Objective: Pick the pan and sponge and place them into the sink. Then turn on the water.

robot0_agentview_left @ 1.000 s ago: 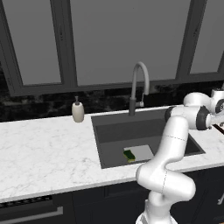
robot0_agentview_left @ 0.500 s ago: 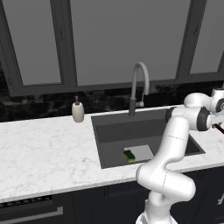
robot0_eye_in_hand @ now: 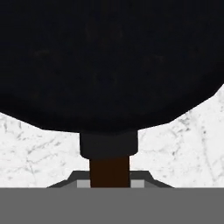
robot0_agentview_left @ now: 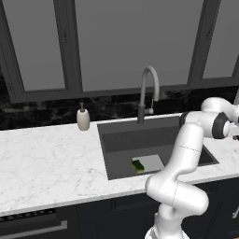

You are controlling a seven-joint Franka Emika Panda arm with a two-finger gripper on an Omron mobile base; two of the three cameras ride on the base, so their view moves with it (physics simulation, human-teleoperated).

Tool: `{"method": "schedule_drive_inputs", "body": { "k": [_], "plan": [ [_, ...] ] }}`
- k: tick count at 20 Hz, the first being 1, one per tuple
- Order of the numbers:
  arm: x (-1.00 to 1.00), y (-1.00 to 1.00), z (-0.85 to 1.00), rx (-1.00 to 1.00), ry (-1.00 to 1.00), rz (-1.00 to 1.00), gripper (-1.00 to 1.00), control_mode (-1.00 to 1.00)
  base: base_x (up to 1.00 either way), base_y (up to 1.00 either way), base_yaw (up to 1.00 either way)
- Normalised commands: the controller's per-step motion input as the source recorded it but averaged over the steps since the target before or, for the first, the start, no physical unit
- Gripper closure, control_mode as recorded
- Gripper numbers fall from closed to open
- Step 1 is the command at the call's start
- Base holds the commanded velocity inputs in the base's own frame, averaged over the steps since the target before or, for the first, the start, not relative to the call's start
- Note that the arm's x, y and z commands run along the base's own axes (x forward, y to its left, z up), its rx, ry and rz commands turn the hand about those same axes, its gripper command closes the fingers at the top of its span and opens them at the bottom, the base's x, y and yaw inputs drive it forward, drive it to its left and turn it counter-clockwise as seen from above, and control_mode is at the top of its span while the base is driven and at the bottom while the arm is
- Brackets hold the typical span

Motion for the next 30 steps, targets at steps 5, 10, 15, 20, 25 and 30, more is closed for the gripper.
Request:
{"method": "schedule_drive_inputs", "body": {
  "k": [5,10,15,20,25,30],
  "plan": [
    [-0.48,0.42,0.14,0.0,-0.16,0.14,1.0,-1.0,0.0,0.0,0.0],
    [-0.09,0.65,0.32,0.0,-0.14,0.21,1.0,-1.0,0.0,0.0,0.0],
    [0.0,0.59,0.31,0.04,-0.2,0.22,1.0,-1.0,0.0,0.0,0.0],
    [0.0,0.51,0.37,0.09,-0.19,0.26,1.0,-1.0,0.0,0.0,0.0],
    [0.04,0.67,0.11,0.01,0.0,0.32,1.0,-1.0,0.0,0.0,0.0],
    [0.1,0.69,0.0,0.0,0.0,0.38,1.0,-1.0,0.0,0.0,0.0]
  ]
}}
